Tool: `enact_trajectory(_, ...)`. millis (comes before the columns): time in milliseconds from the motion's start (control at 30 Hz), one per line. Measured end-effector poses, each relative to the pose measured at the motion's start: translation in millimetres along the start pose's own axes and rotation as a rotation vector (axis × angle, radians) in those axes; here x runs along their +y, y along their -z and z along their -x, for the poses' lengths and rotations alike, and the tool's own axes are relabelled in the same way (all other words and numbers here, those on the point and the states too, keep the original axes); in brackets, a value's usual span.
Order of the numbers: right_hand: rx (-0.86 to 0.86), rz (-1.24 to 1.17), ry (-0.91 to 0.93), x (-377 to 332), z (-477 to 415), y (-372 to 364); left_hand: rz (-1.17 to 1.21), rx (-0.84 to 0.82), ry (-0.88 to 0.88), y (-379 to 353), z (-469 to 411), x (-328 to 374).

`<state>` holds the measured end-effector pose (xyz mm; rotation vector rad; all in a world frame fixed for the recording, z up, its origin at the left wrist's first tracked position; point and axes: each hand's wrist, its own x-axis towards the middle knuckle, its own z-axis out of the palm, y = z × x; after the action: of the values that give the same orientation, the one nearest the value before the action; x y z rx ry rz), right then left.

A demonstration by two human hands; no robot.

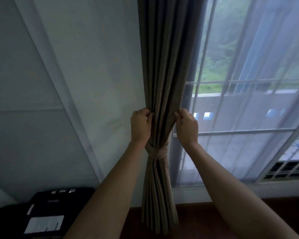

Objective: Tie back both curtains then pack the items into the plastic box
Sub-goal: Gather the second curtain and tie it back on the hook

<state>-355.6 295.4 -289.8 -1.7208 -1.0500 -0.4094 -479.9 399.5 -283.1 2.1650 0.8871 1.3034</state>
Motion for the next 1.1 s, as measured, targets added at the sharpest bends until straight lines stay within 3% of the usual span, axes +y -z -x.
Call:
enact_trajectory(200, -0.172, 0.166, -0.071, -22.3, 7.5, 16.1, -0.17, -0.158, -0.052, 16.8, 9.9, 8.1)
enact_trajectory(333, -0.317, 0.326, -0.009, -29.6, 26.2, 28.1, -0.357, -0.259, -0.077, 44.3, 25.2, 7.8)
enact_trajectory(700, -0.539, 0.518, 0.006, -58.0, 94.8, 76.2, -0.531, -0.266, -0.103, 131.3, 96.1, 18.3)
enact_trajectory(833, -0.649, 0.515, -0.053, -69.7, 113.1, 102.0, -0.575, -0.341, -0.022, 158.9, 124.9, 35.2)
enact_trajectory(1100, -0.696, 0.509, -0.091, -98.5, 152.4, 119.4, -0.649, -0.404, 0.076, 203.8, 167.4, 39.9)
